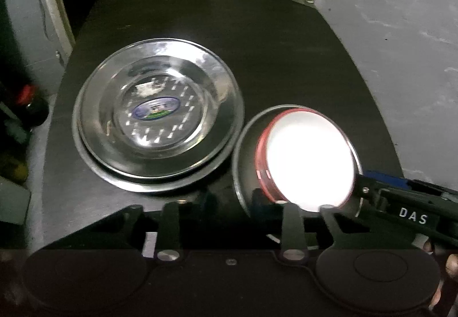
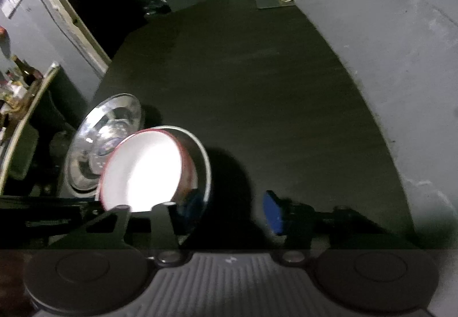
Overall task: Organize plates and bowls
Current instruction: 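Close both grippers on the steel pot rim, then lift the steel pot with both grippers and carry it over the logo plates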
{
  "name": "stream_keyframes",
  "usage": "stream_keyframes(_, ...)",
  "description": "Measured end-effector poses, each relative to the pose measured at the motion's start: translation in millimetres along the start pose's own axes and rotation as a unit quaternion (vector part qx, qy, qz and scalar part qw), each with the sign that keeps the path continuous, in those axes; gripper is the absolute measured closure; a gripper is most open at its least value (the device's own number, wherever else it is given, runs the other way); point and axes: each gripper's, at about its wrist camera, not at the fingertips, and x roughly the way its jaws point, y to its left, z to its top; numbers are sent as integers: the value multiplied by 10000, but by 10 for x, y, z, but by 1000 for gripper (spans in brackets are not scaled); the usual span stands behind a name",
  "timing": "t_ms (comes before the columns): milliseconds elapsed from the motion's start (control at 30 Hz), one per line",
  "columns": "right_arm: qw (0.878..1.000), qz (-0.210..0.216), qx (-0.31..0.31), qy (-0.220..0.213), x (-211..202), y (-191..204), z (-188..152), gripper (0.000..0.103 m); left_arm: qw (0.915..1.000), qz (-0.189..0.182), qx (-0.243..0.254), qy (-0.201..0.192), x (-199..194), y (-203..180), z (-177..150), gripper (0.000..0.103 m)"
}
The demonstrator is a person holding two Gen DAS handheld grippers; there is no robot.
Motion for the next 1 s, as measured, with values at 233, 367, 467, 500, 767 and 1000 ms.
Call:
stream_keyframes(233, 9995, 312, -83, -12, -14, 43, 11, 81, 9999, -80, 77, 4, 29, -77, 15, 87)
stream_keyframes(367, 9993, 364, -8, -12, -10, 24, 11, 80, 9999, -80, 83, -1, 27, -71, 13, 87)
stream_keyframes(467, 9994, 341, -29, -38, -12, 35, 1, 78, 9999, -73, 98, -18, 27, -74, 8, 86)
stream_keyframes(500, 9994, 342, -33, -47, -14, 37, -3, 78, 9999, -68, 109, -25, 26, -78, 5, 86)
stream_keyframes(767, 9991, 403, -55, -135, -21, 56, -37, 88, 9995, 31, 308, -43, 16, -122, -15, 86)
stream_keyframes(1000, 9988, 466, 12, -154, -22, 37, -43, 88, 9992, 113, 388, -40, 17, -155, -11, 86)
